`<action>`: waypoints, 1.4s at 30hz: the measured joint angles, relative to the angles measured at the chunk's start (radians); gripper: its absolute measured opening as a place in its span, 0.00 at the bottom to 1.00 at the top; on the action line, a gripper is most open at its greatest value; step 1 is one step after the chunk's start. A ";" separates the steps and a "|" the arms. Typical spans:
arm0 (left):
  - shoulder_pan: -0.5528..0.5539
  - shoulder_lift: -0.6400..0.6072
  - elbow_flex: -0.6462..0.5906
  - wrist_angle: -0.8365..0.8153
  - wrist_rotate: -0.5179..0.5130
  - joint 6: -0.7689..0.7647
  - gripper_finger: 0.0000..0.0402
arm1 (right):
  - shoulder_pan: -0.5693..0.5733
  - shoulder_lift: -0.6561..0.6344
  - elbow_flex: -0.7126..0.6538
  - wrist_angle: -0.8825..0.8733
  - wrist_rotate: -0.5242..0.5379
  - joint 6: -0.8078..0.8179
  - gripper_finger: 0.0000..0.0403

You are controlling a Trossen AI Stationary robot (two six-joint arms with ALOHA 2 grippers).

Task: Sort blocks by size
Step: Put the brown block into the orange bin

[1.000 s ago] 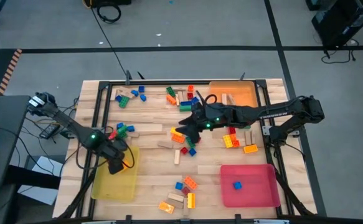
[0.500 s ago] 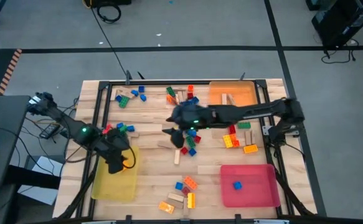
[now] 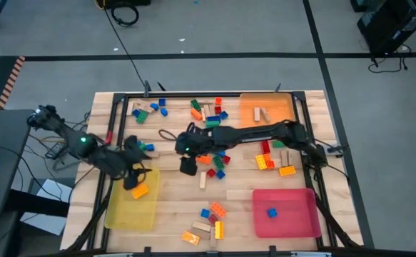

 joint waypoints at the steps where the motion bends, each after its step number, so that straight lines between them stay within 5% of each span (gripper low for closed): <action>1: 0.000 -0.035 -0.016 0.013 0.000 0.010 0.54 | -0.002 0.019 0.003 -0.015 -0.014 0.000 0.66; 10: 0.000 -0.240 -0.149 0.233 0.007 0.146 0.54 | -0.024 0.146 0.010 -0.058 -0.078 0.000 0.61; 42: 0.000 -0.228 -0.162 0.241 0.006 0.093 0.54 | -0.015 0.176 -0.064 0.053 -0.123 0.004 0.54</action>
